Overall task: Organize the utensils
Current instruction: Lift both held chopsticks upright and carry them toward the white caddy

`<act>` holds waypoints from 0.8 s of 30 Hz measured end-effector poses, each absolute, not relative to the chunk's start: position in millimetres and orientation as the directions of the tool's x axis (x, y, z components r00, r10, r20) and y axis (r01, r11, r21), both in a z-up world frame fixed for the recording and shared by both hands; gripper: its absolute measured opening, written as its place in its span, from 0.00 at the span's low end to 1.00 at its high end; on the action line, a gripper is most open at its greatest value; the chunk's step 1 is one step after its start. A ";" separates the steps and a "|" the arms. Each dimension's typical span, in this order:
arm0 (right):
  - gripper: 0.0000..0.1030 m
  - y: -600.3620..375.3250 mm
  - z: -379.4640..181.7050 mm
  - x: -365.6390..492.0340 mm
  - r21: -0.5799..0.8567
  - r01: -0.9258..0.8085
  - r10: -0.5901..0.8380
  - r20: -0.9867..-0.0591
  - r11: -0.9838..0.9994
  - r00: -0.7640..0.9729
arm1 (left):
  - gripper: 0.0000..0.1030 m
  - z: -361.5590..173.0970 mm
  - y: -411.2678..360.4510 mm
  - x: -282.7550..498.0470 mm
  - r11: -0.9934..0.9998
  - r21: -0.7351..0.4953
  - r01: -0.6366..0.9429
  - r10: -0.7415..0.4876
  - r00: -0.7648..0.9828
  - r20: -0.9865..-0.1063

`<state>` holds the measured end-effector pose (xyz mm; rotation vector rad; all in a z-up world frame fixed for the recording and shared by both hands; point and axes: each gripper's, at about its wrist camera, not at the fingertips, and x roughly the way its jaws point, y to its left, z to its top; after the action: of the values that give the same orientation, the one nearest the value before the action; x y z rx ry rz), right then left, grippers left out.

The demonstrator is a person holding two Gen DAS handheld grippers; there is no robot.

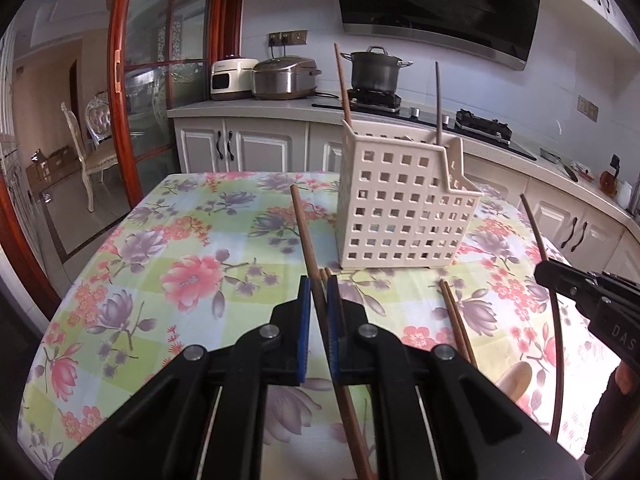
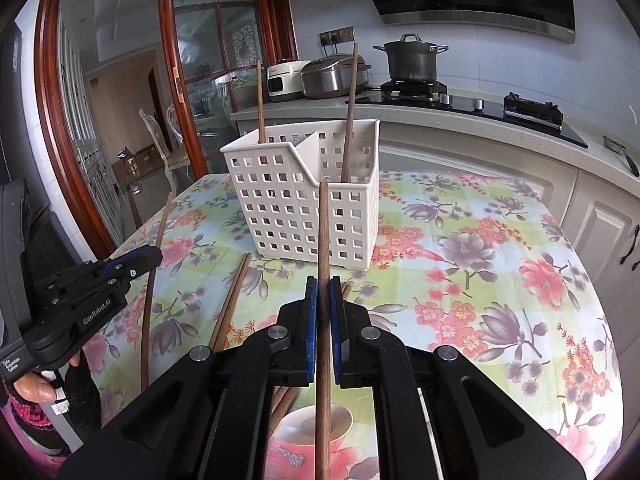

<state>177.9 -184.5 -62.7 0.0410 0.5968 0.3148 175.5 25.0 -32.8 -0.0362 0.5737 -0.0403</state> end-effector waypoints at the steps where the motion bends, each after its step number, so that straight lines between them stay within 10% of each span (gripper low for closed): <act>1: 0.07 -185.1 -62.4 177.2 0.130 -0.278 0.303 -0.544 0.952 0.782 | 0.08 -31.2 27.1 175.3 0.998 -0.053 0.025 -0.050 0.841 -0.538; 24: 0.07 -183.1 -32.5 149.5 0.106 -0.319 0.332 -0.449 0.942 0.830 | 0.07 6.8 23.4 139.2 1.000 0.004 0.030 -0.026 0.918 -0.395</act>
<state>149.5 -183.1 -32.5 0.0270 0.4814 0.3455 139.2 23.4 6.8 0.0099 0.4061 -0.0284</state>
